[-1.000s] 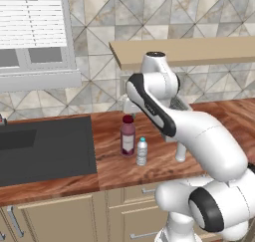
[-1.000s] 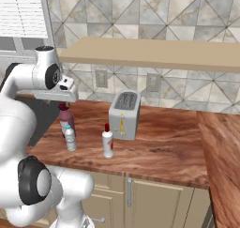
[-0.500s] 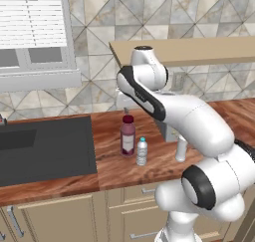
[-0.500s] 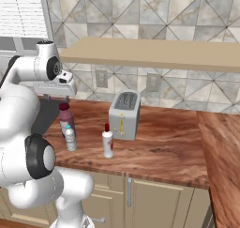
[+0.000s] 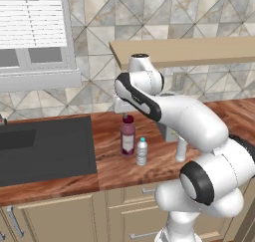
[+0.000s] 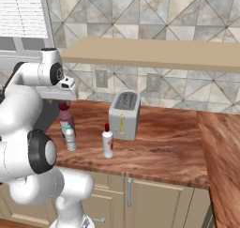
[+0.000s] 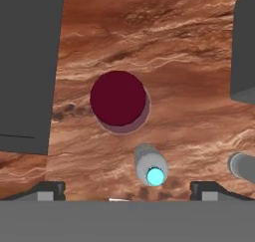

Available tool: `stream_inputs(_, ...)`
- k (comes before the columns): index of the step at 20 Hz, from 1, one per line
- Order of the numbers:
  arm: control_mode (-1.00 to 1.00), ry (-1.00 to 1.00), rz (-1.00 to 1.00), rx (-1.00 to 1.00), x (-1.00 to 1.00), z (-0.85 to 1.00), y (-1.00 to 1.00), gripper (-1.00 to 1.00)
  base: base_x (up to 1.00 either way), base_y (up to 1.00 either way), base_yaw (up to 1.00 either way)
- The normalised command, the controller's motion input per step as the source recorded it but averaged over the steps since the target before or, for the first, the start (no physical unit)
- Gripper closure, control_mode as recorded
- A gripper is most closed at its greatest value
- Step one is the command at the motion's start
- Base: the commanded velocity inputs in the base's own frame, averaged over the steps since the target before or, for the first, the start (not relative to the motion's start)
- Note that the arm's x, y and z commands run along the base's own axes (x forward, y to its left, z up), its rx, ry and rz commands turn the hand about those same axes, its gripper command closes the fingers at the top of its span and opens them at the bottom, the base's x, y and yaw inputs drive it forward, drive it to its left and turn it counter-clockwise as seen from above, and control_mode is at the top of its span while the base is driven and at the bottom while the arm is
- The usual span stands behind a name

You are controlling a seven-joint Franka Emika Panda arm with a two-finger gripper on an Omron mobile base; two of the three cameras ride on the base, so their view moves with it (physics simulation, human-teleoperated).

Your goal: Place the drinks on the dining counter in a tight cluster.

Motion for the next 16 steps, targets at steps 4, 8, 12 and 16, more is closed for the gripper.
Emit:
stream_inputs(4,-1.00,0.00,0.00,0.00,0.29,-0.21,0.07,-1.00,0.00,0.00,0.00)
stream_inputs(8,-1.00,0.00,0.00,0.00,0.33,-0.13,0.09,-1.00,0.00,0.00,0.00)
stream_inputs(12,-1.00,0.00,0.00,0.00,0.31,-0.02,0.04,-1.00,0.00,0.00,0.00)
stream_inputs(16,-1.00,0.00,0.00,0.00,0.05,0.00,0.00,-1.00,0.00,0.00,0.00)
